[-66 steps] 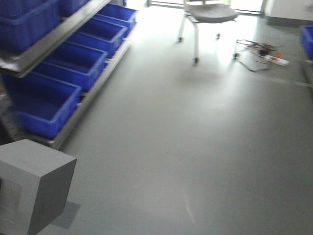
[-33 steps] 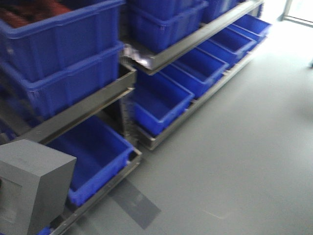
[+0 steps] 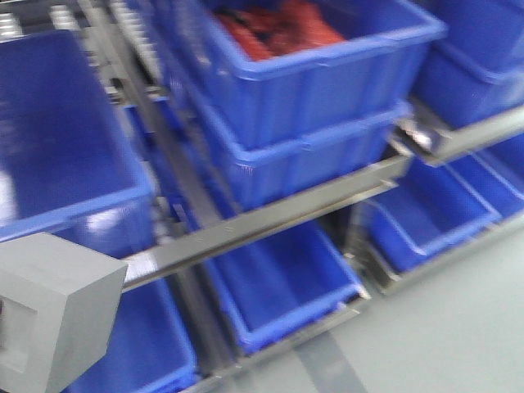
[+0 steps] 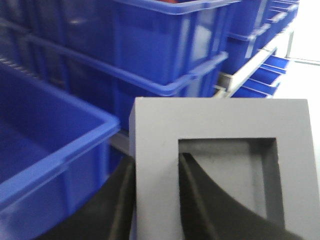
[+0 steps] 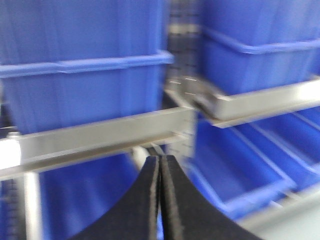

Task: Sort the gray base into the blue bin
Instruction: 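Turn the base toward the shelf and stop at the empty blue bin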

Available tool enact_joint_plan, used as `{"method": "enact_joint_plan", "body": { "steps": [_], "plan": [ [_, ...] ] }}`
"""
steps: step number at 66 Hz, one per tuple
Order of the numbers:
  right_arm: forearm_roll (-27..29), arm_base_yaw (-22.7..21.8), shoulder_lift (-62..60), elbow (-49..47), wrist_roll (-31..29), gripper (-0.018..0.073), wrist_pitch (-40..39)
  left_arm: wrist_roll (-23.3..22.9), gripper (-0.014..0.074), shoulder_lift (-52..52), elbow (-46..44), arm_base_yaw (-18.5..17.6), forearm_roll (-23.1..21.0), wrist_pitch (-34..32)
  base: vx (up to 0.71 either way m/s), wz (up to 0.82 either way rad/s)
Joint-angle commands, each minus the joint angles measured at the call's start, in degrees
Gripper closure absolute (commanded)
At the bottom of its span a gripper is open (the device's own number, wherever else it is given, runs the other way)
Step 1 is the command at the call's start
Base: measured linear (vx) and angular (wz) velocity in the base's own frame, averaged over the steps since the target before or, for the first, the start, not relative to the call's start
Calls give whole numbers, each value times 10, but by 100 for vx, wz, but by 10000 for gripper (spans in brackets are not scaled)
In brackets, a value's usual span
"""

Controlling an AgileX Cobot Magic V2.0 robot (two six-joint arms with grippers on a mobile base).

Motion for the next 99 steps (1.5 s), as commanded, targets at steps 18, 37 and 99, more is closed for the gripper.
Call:
{"method": "enact_joint_plan", "body": {
  "steps": [18, 37, 99],
  "plan": [
    [-4, -2, -7, 9, -4, 568, -42, -2, 602, 4, -18, -1, -2, -63, 16, 71],
    [-4, -2, -7, 9, -4, 568, -42, -2, 602, 4, -18, -1, -2, -63, 12, 54],
    [-4, -2, -7, 9, -4, 568, -42, -2, 602, 4, -18, -1, -2, -63, 9, 14]
  ]
}}
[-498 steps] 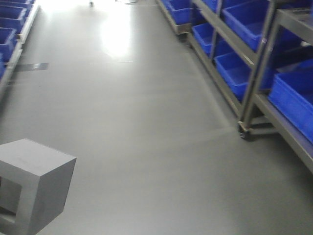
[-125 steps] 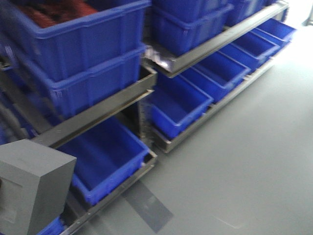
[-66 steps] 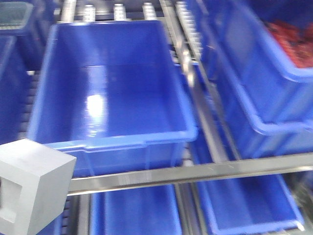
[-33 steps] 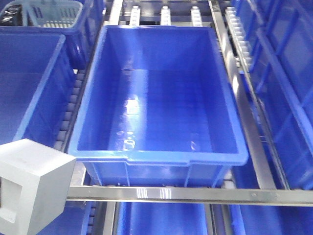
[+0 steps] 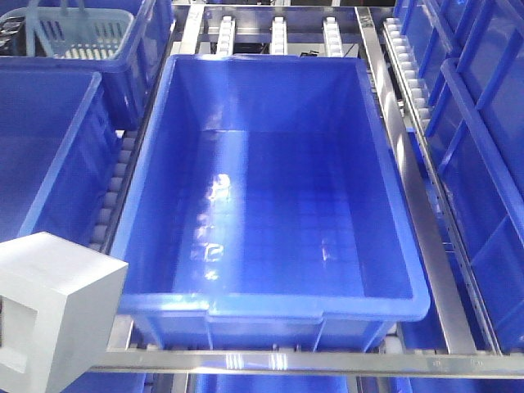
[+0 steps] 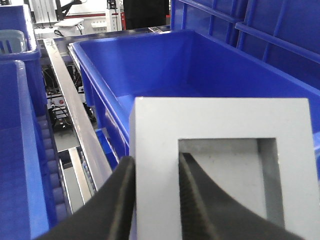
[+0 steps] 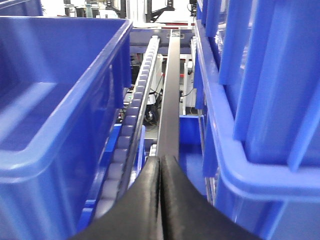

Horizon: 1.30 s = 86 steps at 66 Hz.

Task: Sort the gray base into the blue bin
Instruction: 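Turn the base toward the shelf and stop at the empty blue bin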

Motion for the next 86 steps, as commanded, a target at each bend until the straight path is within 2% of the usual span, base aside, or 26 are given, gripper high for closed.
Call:
{"method": "enact_joint_plan", "body": {
  "steps": [1, 86],
  "plan": [
    [-4, -2, -7, 9, -4, 568, -42, -2, 602, 4, -18, -1, -2, -63, 12, -7],
    [-4, -2, -7, 9, -4, 568, -42, -2, 602, 4, -18, -1, -2, -63, 6, -3]
  ]
}}
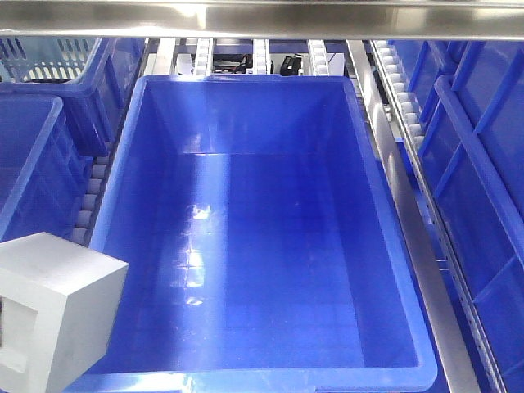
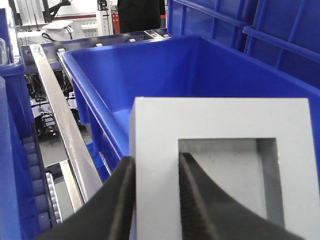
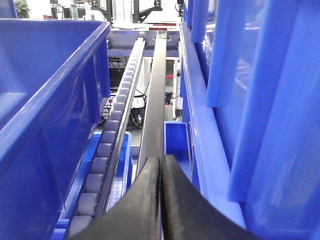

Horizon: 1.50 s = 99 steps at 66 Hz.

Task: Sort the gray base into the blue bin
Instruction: 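Turn the base toward the shelf and stop at the empty blue bin, then move the left gripper over the blue bin and lower the block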

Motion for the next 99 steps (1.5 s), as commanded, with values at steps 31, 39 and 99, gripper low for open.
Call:
{"method": "enact_joint_plan", "body": {
  "steps": [31, 39, 99],
  "plan": [
    [-4, -2, -7, 9, -4, 568, -42, -2, 602, 4, -18, -1, -2, -63, 0, 0],
    [-4, -2, -7, 9, -4, 568, -42, -2, 602, 4, -18, -1, -2, -63, 0, 0],
    [-4, -2, -7, 9, -4, 568, -42, -4, 600, 6, -27, -1, -5, -64, 0, 0]
  ]
}}
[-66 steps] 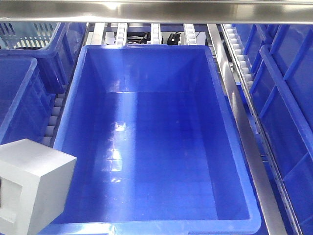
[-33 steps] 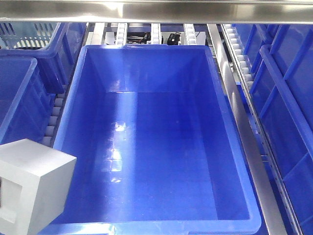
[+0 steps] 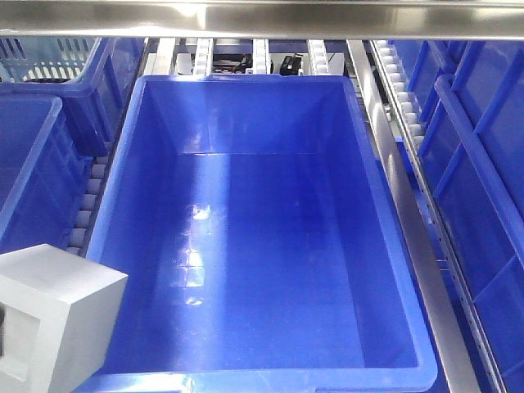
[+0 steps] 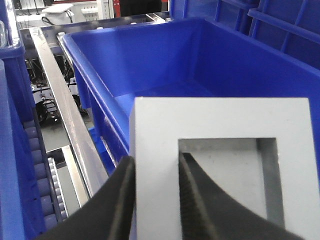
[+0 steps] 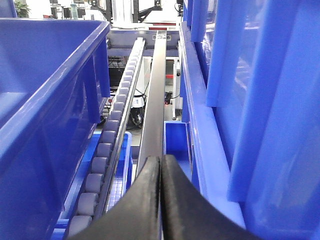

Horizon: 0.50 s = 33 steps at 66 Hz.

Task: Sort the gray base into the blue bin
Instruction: 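Move the left gripper over the blue bin and lower the block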

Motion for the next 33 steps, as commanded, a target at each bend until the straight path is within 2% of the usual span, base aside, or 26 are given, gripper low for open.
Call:
{"method": "enact_joint_plan", "body": {
  "steps": [1, 8, 25, 33],
  "plan": [
    [-4, -2, -7, 9, -4, 568, -42, -4, 600, 8, -30, -1, -6, -98, 0, 0],
    [-4, -2, -7, 9, -4, 568, -42, -4, 598, 48, -68, -1, -15, -127, 0, 0],
    [-4, -2, -7, 9, -4, 568, -42, -4, 589, 244, -185, -1, -19, -125, 0, 0],
    [-4, -2, -7, 9, -4, 568, -42, -4, 585, 324, -220, -1, -44, -148, 0, 0]
  ]
}}
